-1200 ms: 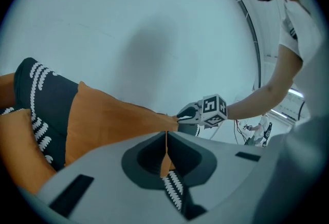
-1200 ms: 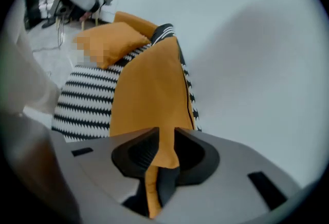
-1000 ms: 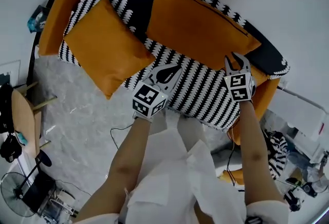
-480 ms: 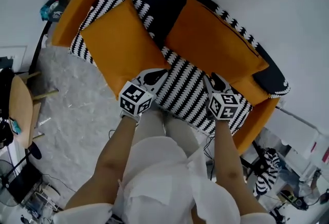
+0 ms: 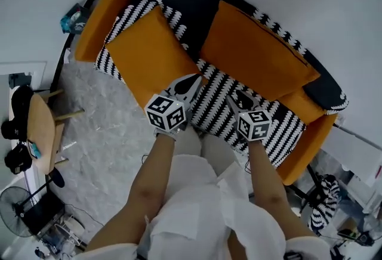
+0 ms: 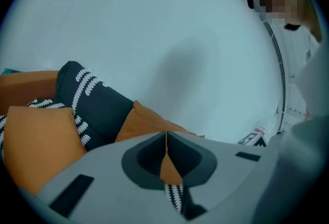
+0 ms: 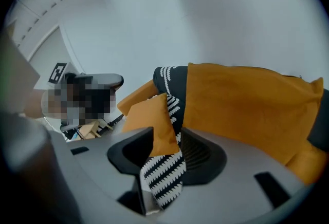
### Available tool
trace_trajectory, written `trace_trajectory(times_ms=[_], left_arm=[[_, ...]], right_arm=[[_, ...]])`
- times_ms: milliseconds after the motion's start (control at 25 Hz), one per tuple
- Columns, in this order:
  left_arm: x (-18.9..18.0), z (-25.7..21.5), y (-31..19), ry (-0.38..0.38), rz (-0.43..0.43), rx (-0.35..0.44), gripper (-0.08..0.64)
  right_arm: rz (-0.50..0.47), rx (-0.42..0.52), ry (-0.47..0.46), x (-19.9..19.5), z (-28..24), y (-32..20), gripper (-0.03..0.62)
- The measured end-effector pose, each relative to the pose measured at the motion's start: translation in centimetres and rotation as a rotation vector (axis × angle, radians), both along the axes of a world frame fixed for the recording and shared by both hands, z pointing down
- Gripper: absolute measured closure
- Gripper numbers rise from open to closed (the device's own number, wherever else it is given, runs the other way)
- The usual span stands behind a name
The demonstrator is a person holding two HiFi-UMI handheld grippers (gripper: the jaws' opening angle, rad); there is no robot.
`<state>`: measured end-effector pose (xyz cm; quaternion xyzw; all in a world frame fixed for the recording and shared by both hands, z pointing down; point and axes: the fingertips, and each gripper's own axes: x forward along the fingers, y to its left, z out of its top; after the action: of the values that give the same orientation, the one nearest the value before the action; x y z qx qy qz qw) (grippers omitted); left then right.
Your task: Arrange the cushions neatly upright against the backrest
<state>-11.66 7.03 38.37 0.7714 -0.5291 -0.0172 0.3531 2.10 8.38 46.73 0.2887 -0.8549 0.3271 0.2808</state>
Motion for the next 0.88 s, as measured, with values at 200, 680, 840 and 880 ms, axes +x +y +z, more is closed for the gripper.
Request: trace_trajectory(times_ms=[200,680,840,880], left_arm=[[-4.9,1.6,0.2,-0.058,0.002,-0.035,0.537],[-19.6,9.8,-6.3,-0.217,0.395,-0.119,0.529],[-24.0,12.9,-8.8,-0.344,0.679,-0.153,0.45],[-24.8,13.6,-9.4,-0.378,0.755,-0.158,0.439]], right_arm=[[-0.113,-0.011,0.046,-2.3,1.7,1.1,0.419],[-0.163,-0.106,0.136,-15.8,8.5,0.7,0.394],[-0.176,-0.163,0.209,-19.6,11.5,0.9,0.388],[-0.189,-0.168,0.233,-20.4,12.0,0.6,0.388]])
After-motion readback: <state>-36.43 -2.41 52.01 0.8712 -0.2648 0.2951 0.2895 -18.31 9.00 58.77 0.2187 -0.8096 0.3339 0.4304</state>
